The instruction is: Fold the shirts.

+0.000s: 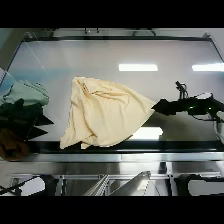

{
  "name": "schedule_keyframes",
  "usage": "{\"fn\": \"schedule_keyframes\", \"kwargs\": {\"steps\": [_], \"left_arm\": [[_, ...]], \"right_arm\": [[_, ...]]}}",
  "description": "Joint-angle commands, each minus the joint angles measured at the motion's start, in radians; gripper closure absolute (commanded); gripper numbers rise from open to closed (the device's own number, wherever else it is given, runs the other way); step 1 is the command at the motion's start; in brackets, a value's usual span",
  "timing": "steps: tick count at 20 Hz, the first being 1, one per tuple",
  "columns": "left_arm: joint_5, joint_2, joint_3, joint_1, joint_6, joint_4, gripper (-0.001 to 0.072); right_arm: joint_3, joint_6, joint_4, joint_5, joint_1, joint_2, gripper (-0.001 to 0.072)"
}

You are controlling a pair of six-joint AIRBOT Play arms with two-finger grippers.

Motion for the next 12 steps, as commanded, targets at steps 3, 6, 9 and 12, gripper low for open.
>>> {"fn": "schedule_keyframes", "kwargs": {"steps": [3,6,9,12], "left_arm": [[0.034,0.027,-0.092,0.015,-0.097,0.193,0.0032],[0.037,0.026,-0.141,0.006,-0.108,0.195,0.0067],[0.057,0.026,-0.179,-0.081,-0.099,0.188,0.0081],[0.122,0.010,-0.206,-0.192,-0.002,0.040,0.0083]], "right_arm": [[0.046,-0.002,0.142,-0.028,0.070,-0.084,0.0566],[0.048,-0.049,0.192,-0.026,0.069,-0.081,0.0692],[0.048,-0.078,0.235,-0.028,0.069,-0.081,0.0692],[0.048,-0.078,0.255,-0.028,0.069,-0.081,0.0692]]}}
